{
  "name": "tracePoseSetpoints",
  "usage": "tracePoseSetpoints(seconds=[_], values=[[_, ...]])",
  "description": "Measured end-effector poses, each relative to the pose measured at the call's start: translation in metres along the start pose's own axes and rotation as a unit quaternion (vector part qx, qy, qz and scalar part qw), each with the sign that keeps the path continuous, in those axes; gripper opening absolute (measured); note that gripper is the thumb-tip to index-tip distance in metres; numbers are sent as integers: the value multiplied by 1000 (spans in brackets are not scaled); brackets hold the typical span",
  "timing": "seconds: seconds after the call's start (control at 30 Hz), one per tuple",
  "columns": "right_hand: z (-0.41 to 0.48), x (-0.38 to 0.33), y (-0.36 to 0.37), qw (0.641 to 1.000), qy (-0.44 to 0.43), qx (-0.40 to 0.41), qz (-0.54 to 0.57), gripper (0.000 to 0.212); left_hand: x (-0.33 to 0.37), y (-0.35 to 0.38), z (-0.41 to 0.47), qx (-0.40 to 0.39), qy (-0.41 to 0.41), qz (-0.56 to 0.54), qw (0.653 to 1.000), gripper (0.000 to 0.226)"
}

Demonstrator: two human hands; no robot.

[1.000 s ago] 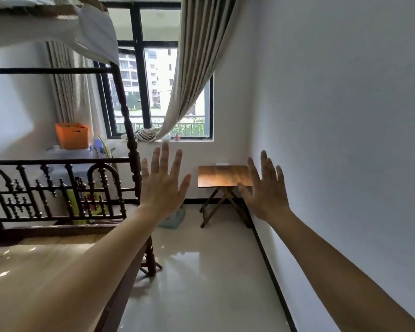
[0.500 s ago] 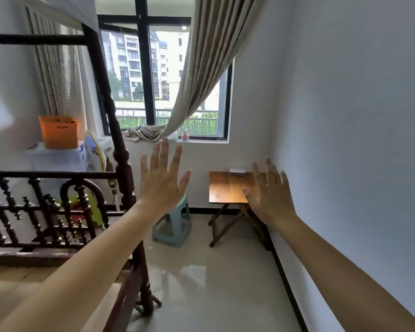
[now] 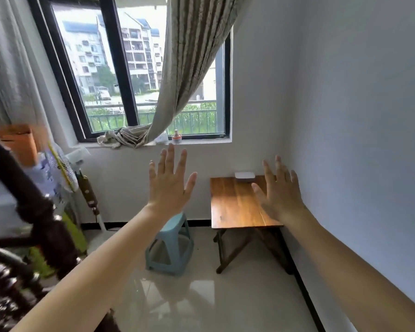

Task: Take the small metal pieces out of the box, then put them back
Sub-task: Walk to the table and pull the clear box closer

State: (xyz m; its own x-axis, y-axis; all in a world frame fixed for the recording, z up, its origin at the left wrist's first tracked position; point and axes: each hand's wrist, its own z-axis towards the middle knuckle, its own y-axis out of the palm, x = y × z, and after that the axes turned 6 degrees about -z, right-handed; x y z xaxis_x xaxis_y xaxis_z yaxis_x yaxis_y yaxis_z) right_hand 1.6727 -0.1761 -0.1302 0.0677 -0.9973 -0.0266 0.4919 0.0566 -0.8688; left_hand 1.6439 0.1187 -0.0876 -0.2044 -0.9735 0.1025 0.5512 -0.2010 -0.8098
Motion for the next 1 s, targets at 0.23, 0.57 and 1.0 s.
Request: tracePoseSetpoints(seconds=[0.23, 0.57, 1.0], values=[[169, -42, 91, 999, -24, -32, 33, 75, -84, 81, 129, 12, -25, -2, 1000, 72], [378, -75, 264, 998, -17, -57, 1, 74, -194, 278, 333, -34, -20, -59, 997, 74], [505, 52, 364, 967, 225, -87, -78, 75, -106, 485, 585, -129, 179, -160, 962, 71]])
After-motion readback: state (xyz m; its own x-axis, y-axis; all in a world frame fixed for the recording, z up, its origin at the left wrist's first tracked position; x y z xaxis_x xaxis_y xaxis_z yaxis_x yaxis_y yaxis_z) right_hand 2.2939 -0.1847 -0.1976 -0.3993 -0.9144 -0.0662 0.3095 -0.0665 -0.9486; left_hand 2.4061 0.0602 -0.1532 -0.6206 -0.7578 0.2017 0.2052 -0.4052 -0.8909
